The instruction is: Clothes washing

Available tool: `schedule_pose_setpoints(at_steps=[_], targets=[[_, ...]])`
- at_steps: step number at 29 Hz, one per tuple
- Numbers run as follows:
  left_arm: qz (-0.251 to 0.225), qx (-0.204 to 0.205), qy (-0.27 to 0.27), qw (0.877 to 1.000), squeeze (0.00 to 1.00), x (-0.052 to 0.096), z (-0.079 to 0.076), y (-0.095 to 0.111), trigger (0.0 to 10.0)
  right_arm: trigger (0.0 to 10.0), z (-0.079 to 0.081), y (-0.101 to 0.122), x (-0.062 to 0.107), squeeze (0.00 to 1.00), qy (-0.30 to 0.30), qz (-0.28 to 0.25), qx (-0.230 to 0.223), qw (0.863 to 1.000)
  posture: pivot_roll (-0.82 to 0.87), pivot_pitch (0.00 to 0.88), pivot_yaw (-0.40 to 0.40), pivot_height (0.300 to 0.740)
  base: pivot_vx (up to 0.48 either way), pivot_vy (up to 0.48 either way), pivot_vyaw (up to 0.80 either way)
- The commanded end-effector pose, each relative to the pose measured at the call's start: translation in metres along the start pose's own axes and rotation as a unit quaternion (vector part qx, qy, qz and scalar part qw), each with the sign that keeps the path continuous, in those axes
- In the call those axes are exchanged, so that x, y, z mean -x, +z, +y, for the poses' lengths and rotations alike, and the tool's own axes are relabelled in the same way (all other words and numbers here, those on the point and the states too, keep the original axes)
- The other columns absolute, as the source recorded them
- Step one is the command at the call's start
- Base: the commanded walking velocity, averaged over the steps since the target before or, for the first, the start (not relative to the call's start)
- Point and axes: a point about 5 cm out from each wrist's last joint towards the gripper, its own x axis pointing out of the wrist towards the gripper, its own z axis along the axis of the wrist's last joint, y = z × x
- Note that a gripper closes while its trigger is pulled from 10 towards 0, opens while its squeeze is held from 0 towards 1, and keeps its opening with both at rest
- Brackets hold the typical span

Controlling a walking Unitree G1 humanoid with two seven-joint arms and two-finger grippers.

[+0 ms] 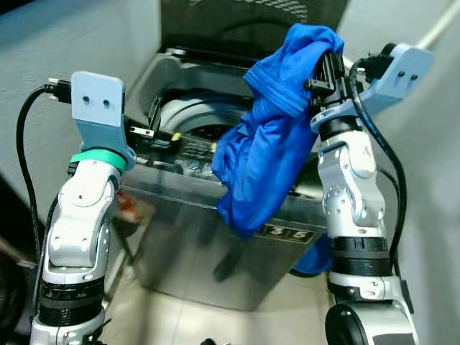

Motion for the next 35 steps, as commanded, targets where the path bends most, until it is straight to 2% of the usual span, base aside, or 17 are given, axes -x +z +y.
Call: schedule_pose_setpoints(at_steps=[1,4,12,16,35], targets=[[0.003,-0.003,0.004,1.000,0.00,0.000,0.001,-0.001,10.0,10.0,0.005,0.000,0.000,0.00,0.012,0.001,0.006,1.000,0.12,0.000,-0.027,0.740,0.247,0.412,0.00],[0.000,-0.006,0.005,1.000,0.00,0.000,0.002,0.000,10.0,10.0,0.007,-0.001,0.001,0.00,0.021,0.000,0.018,1.000,0.12,0.000,-0.028,0.740,0.247,0.412,0.00],[-0.007,-0.006,0.006,1.000,0.00,0.001,0.002,0.001,10.0,10.0,0.008,-0.003,0.002,0.00,0.027,0.004,0.022,0.999,0.12,0.003,-0.027,0.740,0.453,0.000,0.00],[-0.010,-0.007,-0.011,1.000,0.00,0.002,-0.002,0.003,10.0,10.0,0.007,-0.002,0.002,0.00,0.025,0.005,0.024,0.999,0.12,0.004,-0.026,0.740,0.000,0.000,0.00],[-0.012,0.005,-0.029,1.000,0.00,0.004,-0.007,0.003,10.0,10.0,0.009,-0.003,0.002,0.00,0.039,0.005,0.040,0.998,0.12,0.009,-0.028,0.740,0.000,0.000,0.00]])
